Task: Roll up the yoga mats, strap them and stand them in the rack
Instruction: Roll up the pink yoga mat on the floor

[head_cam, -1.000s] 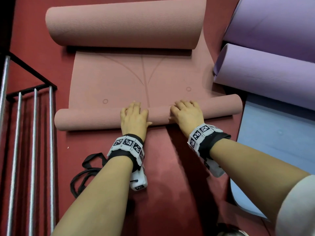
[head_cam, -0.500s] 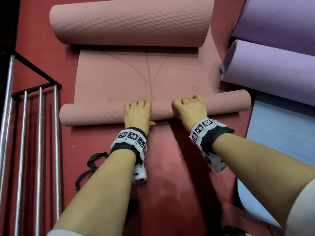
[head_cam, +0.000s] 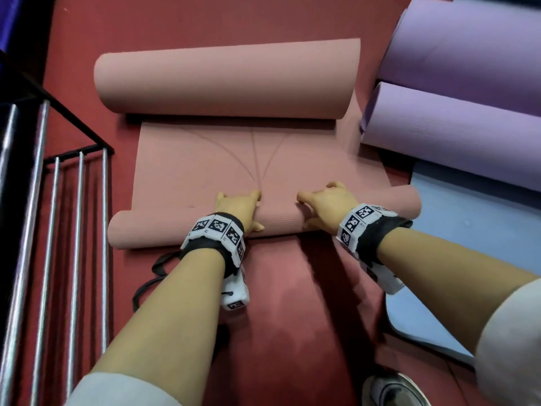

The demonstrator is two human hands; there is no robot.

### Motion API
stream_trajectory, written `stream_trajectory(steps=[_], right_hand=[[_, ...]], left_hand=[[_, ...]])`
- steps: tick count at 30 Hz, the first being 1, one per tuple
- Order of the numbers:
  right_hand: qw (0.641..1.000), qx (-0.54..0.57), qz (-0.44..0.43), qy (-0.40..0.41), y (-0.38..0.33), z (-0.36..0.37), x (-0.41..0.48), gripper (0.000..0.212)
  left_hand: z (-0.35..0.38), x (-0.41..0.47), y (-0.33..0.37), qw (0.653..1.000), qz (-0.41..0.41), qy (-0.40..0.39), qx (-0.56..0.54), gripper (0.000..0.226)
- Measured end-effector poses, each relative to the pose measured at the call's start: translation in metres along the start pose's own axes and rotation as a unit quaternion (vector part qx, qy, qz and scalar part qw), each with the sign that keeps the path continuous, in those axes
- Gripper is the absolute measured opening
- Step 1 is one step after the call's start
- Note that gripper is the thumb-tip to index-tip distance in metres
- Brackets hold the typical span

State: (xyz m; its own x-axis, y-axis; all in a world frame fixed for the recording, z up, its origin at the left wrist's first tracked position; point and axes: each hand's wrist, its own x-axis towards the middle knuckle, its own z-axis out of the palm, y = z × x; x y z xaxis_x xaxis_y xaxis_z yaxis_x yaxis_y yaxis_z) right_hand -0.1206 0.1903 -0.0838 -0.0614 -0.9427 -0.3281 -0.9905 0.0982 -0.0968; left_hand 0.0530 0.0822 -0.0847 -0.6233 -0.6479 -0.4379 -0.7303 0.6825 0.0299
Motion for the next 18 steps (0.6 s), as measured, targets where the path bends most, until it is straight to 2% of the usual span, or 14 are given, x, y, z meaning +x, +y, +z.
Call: stream_trajectory(steps=[4,7,9,13,15,17,18], right_hand=[[0.997,0.054,0.023,0.042,0.003,0.004,0.005,0.048],[0.999,-0.008,0.021,0.049,0.003,0.006,0.013,0.045],[0.996,-0.003,0.038,0.078,0.001,0.011,0.015,0.045],[0.986,-0.001,0.045,0.158,-0.002,0.029,0.012,0.026],[0.985,-0.026,0.06,0.162,-0.002,0.028,0.011,0.046],[0.989,-0.052,0.065,0.126,0.0,0.023,0.012,0.078],[0.99,-0.062,0.064,0.107,0.001,0.021,0.014,0.086]], left_hand=[[0.001,0.001,0.002,1.0,-0.02,0.005,-0.007,0.046],[0.006,-0.002,0.004,0.995,-0.047,0.088,0.027,0.041],[0.009,-0.002,0.006,0.989,-0.066,0.129,0.024,0.038],[0.017,0.002,0.008,0.986,-0.083,0.147,0.016,0.048],[0.019,0.003,0.007,0.982,-0.09,0.165,-0.005,0.053],[0.02,0.004,0.007,0.983,-0.083,0.161,-0.012,0.061],[0.021,0.005,0.008,0.986,-0.079,0.149,-0.002,0.067]])
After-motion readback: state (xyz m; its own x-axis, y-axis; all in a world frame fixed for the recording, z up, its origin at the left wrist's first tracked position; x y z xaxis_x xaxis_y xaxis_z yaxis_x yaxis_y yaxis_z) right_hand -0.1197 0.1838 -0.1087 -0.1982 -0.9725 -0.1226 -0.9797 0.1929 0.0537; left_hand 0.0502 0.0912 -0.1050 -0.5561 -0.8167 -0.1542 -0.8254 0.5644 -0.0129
